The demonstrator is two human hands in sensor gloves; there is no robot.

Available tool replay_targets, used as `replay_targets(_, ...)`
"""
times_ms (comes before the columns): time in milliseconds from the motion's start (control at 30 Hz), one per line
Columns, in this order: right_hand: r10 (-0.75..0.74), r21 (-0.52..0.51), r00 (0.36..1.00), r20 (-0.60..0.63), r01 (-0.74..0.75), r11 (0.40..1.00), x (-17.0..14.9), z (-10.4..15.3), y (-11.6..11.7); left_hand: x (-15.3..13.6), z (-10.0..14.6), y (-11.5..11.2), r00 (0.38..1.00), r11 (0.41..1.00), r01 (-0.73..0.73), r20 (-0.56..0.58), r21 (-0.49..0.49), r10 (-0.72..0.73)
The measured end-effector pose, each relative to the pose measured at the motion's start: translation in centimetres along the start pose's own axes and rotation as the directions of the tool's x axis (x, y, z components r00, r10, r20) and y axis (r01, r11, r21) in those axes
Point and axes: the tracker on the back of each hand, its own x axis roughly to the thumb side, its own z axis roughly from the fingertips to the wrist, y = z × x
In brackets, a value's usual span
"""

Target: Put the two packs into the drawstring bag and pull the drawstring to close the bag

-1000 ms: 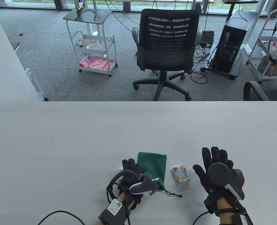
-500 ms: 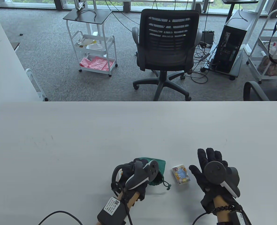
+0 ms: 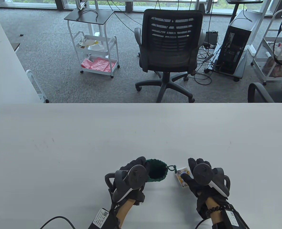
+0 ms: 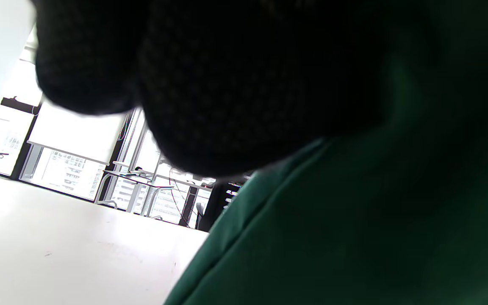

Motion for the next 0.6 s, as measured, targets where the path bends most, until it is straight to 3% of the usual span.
replay_targets(600, 0.199, 0.194, 0.980, -0.001, -0.195, 0.961, 1.3, -0.8, 4.3, -0.4, -0.1, -0.3, 0.996, 0.997, -0.078, -0.033, -0.027, 0.077)
